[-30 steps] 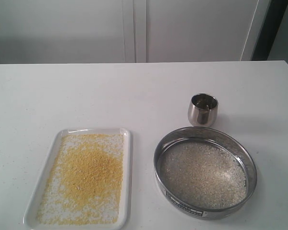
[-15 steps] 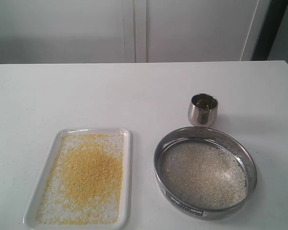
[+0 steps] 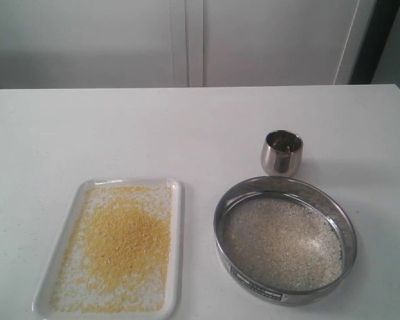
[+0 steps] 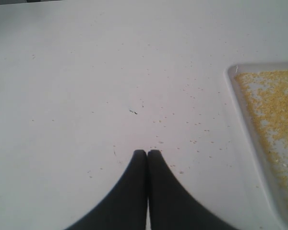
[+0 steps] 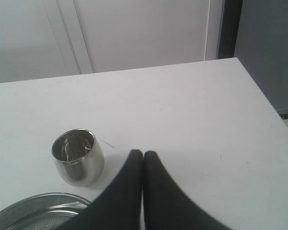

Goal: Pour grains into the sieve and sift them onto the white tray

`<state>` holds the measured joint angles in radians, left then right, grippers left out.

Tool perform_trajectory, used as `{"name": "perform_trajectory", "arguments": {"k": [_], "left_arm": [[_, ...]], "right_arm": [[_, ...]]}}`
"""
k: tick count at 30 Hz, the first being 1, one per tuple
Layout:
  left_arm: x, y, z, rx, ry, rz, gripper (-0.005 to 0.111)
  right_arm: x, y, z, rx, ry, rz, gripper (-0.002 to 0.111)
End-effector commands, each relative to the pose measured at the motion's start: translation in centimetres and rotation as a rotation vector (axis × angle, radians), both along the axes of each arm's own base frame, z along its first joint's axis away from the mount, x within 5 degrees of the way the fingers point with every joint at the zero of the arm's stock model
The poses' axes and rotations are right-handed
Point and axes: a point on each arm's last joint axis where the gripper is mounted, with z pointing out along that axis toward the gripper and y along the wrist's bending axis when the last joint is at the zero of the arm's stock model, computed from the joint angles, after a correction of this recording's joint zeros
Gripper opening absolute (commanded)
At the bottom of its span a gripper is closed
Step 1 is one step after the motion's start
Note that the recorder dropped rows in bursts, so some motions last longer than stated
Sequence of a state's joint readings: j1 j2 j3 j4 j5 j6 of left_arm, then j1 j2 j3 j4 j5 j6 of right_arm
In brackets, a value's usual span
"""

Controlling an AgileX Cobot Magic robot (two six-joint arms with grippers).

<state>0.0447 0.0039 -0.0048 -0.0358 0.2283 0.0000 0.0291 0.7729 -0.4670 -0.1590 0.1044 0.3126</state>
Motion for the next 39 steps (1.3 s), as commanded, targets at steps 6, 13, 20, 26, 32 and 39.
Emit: {"name": "perform_trajectory", "arguments": {"k": [6,13,20,26,32,39], "left_arm": [[0.0,0.0,-0.1,-0.004,-0.003,0.002,0.000],[0.0,0.0,-0.1,-0.004,-0.003,0.002,0.000],[0.0,0.0,-0.1,-0.004,-0.003,0.002,0.000],[0.0,0.0,-0.1,-0.004,-0.003,0.002,0.000],[0.0,0.0,-0.1,-0.004,-0.003,0.002,0.000],[0.0,0.0,-0.1,-0.004,-0.003,0.002,0.000]], "right_arm": [[-0.1,-0.1,-0.1,-0.020,0.003,-0.001,0.000],[-0.1,-0.1,-0.1,-0.030,0.004,0.002,0.000],[-1.0,-0.1,0.7,-0.136,-0.050,0.037,0.000],[-2.6,0.0,1.9,-0.151,-0.128,0.049,0.000],[-4.9,0.0,2.7,-0.175,-0.182,0.059,0.000],[-7.3,0.0,0.8,-0.131,-0.228,0.050,0.000]]}}
